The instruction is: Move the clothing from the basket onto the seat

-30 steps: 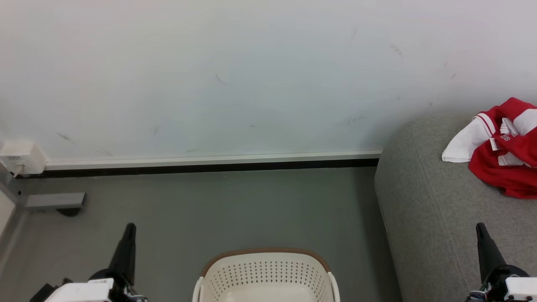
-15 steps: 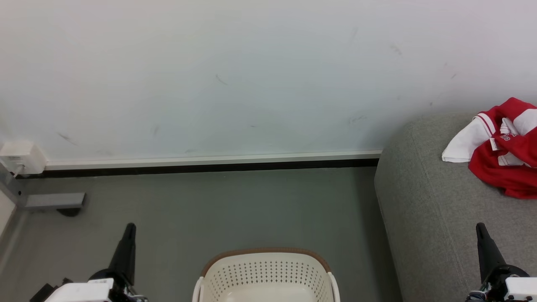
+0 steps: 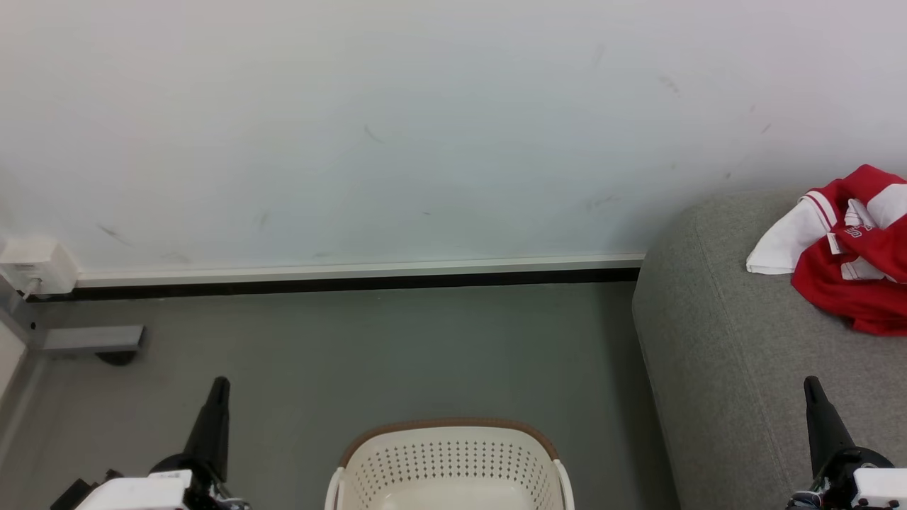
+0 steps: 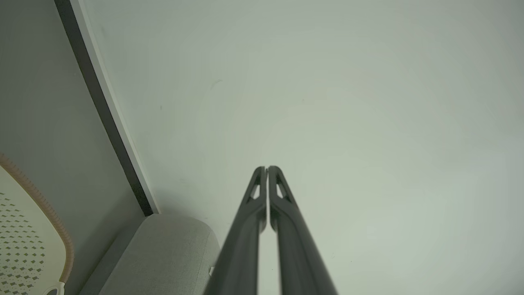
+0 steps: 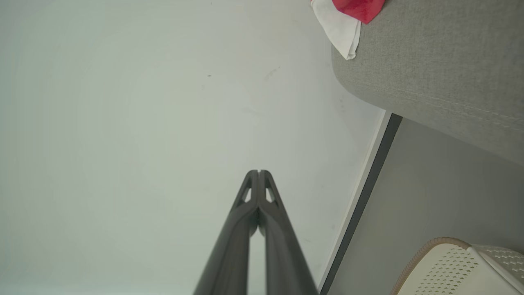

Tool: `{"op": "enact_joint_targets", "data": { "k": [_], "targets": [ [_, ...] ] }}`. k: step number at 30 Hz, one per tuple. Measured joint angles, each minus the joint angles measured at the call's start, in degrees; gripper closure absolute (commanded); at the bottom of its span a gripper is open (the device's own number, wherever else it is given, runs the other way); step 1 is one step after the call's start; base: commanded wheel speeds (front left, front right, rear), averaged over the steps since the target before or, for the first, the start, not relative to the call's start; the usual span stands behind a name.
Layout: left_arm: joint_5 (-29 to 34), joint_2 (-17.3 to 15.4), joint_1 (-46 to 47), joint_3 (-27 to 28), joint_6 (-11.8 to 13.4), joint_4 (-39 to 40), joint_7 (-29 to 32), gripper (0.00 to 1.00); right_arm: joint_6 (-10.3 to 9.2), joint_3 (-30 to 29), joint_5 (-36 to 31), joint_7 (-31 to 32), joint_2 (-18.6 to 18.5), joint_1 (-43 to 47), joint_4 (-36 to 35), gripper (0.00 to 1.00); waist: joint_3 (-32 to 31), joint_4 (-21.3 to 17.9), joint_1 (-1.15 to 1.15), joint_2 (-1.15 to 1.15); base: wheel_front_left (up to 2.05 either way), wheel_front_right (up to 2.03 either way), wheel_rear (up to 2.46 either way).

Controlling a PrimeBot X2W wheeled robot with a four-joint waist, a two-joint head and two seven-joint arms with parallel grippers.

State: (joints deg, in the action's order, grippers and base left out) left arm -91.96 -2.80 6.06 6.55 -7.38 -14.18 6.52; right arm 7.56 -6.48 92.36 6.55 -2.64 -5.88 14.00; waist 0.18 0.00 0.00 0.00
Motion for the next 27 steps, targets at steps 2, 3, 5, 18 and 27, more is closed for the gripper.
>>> {"op": "enact_joint_targets", "data": {
  "k": [2,3,5,18,27],
  "targets": [
    [0.00,0.00,0.00,0.00,0.00,0.00,0.00,1.00,0.00,0.00,0.00,0.00,0.00,0.00,0.00,1.00,0.00,0.00,0.00,0.00,0.00,0.00,0.00],
    [0.00,0.00,0.00,0.00,0.00,0.00,0.00,1.00,0.00,0.00,0.00,0.00,0.00,0.00,0.00,1.00,0.00,0.00,0.00,0.00,0.00,0.00,0.00],
    [0.00,0.00,0.00,0.00,0.00,0.00,0.00,1.00,0.00,0.00,0.00,0.00,0.00,0.00,0.00,1.00,0.00,0.00,0.00,0.00,0.00,0.00,0.00],
    [0.00,0.00,0.00,0.00,0.00,0.01,0.00,1.00,0.00,0.00,0.00,0.00,0.00,0.00,0.00,1.00,0.00,0.00,0.00,0.00,0.00,0.00,0.00],
    [0.00,0.00,0.00,0.00,0.00,0.01,0.00,1.00,0.00,0.00,0.00,0.00,0.00,0.00,0.00,1.00,0.00,0.00,0.00,0.00,0.00,0.00,0.00]
  ]
}}
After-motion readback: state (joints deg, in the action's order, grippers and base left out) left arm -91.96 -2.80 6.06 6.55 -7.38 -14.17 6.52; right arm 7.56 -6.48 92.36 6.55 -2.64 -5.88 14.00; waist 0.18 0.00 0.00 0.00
